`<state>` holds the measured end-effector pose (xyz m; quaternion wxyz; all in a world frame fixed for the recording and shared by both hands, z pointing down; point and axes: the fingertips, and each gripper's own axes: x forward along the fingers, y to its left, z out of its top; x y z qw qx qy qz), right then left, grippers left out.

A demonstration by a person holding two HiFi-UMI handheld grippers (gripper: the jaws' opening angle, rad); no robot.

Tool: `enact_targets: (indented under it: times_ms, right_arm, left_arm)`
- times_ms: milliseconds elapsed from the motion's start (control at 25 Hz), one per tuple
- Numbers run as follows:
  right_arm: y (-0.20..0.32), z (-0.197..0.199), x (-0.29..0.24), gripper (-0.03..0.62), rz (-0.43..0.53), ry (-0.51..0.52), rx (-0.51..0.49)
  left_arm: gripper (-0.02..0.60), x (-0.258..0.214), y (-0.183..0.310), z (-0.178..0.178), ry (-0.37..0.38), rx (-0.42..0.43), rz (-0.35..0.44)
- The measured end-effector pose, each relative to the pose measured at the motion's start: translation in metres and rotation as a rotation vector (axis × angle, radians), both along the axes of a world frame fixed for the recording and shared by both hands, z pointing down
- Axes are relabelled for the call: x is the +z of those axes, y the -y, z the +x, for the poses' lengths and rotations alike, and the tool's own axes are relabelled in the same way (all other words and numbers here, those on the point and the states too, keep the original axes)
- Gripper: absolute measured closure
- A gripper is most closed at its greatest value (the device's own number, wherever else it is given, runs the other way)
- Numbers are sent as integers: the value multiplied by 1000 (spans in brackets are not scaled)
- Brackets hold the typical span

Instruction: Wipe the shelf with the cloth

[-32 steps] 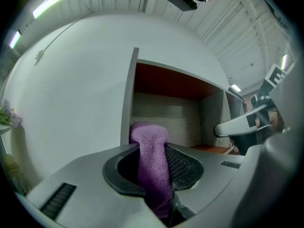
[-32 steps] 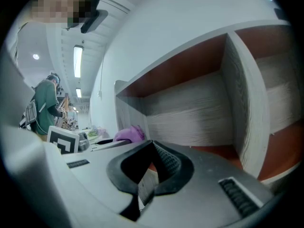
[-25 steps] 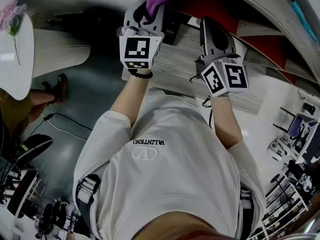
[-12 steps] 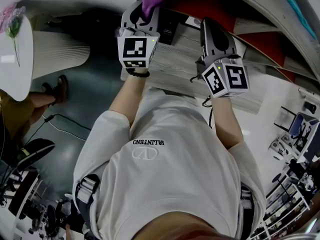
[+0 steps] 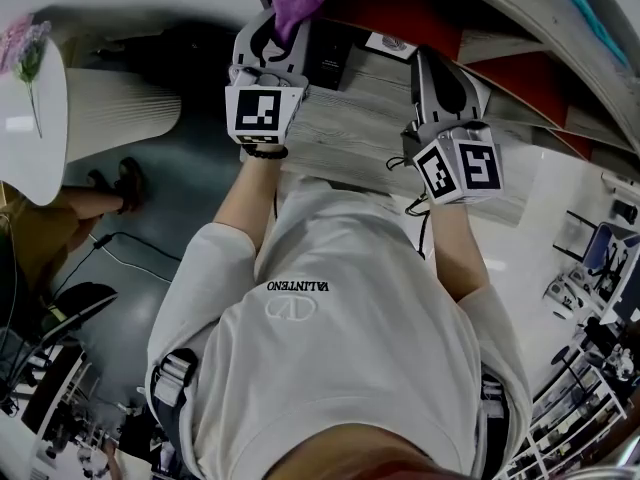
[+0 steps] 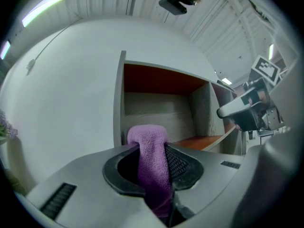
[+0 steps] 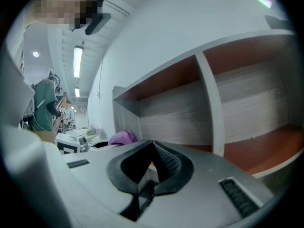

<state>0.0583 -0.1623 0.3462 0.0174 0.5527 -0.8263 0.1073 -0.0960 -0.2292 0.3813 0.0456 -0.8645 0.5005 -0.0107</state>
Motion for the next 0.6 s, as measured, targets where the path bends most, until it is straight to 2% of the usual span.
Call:
enact_targets:
  times_ms: [240,400,600]
  right_arm:
    - [-24,48,-4,595,36,-38,66]
    - [-39,96,-4,595,43,-36,166]
    - [-57,152,-8,595,57,-15,287]
  left_arm:
    - [492,-38,-27,16,-36,59,68]
    - [492,-50,-43,22,-44,85,63]
    - [492,-60,-51,26,-7,112,64]
